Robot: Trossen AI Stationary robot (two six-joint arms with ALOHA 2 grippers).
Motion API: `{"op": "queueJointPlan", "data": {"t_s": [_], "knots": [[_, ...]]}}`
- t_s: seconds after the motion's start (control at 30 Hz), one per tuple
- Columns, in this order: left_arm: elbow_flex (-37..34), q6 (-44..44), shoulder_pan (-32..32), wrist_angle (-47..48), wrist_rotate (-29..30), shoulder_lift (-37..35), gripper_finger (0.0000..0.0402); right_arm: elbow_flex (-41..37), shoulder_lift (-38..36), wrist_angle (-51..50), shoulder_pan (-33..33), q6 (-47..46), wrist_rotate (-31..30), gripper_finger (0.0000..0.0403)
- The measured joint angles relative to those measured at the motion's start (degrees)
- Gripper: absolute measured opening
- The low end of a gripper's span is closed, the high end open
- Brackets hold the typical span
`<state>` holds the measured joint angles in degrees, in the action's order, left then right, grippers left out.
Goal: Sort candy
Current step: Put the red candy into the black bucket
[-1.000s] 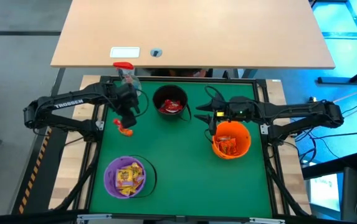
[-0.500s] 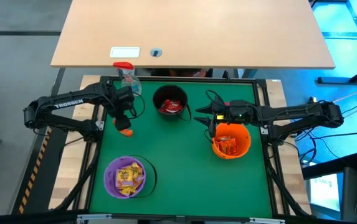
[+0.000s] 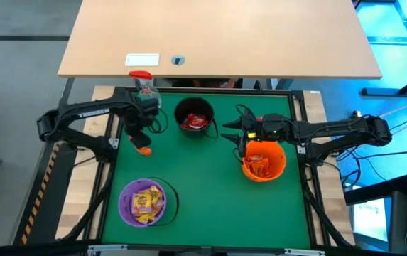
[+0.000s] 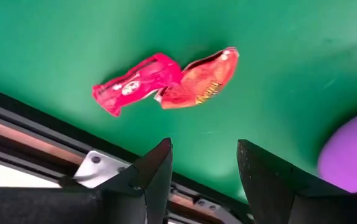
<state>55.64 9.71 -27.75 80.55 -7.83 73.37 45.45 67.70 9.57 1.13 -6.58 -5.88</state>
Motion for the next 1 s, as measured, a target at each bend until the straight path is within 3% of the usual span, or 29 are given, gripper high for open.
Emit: {"op": "queueJointPlan", "data": {"t_s": [0.23,0.53,1.0], "knots": [[0.0,-6.1,-0.1,-0.9,5.3,6.8,0.0167,0.0,0.0,0.1,0.0,2.6,0.5,0.0179],[-0.5,-11.4,-2.6,-5.8,4.7,16.5,0.0167,0.0,0.0,-0.1,0.0,4.3,0.5,0.0179],[-11.2,-8.8,-7.2,-16.7,3.5,17.9,0.0167,0.0,0.0,-0.8,0.0,5.4,1.4,0.0179]]}}
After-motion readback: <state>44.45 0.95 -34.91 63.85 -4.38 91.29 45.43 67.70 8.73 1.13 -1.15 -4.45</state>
